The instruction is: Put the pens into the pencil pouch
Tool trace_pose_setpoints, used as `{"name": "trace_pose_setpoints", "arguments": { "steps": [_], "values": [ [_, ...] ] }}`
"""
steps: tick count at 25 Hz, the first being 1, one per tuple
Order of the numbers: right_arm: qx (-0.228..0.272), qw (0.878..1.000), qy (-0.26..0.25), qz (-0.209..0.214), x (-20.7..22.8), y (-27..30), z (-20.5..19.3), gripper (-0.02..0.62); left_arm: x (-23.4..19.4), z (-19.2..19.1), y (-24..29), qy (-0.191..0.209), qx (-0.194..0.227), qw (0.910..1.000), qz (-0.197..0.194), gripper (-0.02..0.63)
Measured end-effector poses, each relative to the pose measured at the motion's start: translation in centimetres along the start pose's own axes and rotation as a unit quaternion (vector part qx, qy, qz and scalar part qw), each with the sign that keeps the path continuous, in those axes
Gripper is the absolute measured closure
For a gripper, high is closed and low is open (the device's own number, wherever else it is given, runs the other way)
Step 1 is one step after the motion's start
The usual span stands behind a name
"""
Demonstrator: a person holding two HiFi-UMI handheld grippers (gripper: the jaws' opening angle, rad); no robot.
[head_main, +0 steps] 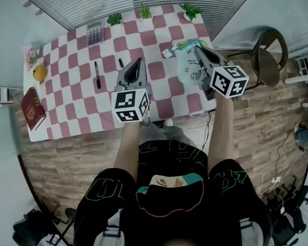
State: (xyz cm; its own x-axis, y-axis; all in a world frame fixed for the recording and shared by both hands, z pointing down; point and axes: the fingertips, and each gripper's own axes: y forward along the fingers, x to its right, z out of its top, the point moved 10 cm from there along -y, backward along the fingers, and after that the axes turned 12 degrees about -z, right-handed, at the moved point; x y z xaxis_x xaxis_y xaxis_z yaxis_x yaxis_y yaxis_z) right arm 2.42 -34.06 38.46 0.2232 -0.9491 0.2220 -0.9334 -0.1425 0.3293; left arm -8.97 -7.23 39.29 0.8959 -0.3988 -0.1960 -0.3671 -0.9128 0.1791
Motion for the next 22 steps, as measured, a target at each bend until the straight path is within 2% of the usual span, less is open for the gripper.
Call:
{"name": "trace_pose_setpoints", "arguments": {
  "steps": [6, 10, 16, 22],
  "values": [
    [0.064, 0.996, 0.002, 0.056, -1.9, -1.2, 2.7, 0.589, -0.7, 2.9, -1.3, 0.022, 0.034, 0.9991, 0.012, 0.611],
    [0.114, 0.987, -0.017, 0.107, -3.5, -2.5, 4.7, 0.589, -1.0, 5.2, -2.2, 0.037, 0.064, 0.9973, 0.005, 0.611],
    [0.171, 0.959, -0.055, 0.219, -5.5, -4.5, 6.9, 0.589, -0.6, 8.2, -3.7, 0.071, 0.107, 0.9908, -0.043, 0.611],
    [0.192, 0.929, -0.074, 0.308, -6.0, -4.7, 7.1, 0.589, 0.1, 9.2, -4.5, 0.104, 0.117, 0.9825, -0.101, 0.611]
  ]
}}
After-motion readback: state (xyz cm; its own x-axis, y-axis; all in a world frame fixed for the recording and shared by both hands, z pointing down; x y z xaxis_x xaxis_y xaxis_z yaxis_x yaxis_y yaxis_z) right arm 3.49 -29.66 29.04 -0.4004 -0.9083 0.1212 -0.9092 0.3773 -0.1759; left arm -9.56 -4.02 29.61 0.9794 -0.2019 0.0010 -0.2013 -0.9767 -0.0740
